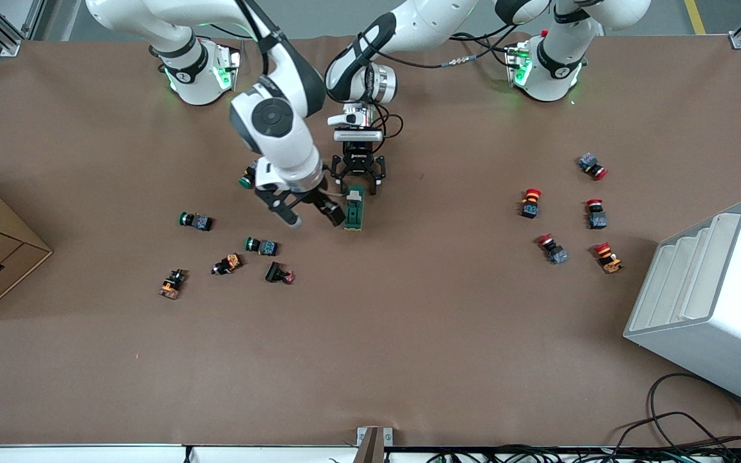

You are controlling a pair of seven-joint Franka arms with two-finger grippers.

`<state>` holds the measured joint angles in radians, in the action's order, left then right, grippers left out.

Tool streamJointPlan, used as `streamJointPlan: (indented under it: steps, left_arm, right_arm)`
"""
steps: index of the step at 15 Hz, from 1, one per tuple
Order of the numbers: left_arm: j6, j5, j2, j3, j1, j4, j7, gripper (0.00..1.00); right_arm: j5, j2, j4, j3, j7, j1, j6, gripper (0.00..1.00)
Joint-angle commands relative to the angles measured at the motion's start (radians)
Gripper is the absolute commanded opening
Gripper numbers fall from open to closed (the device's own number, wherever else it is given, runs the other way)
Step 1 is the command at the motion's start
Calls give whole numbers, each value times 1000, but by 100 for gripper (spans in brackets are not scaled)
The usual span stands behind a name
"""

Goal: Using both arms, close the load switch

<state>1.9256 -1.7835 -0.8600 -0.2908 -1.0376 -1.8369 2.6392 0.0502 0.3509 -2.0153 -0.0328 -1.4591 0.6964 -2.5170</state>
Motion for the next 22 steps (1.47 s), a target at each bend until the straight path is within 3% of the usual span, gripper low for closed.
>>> streamJointPlan:
  steps: [1, 6, 22]
  left_arm:
    - [-14, -14, -24, 7, -13, 4, 31, 99]
    - [-19, -20, -28, 7, -16, 4, 31, 98]
    - [-28, -16, -33, 5, -39, 2, 68, 100]
  right_arm:
    - [5, 52, -26, 8, -73, 60, -103, 100]
    - [5, 131, -25, 8, -93, 97, -189, 100]
    - [3, 177, -3, 10, -139, 163, -198, 100]
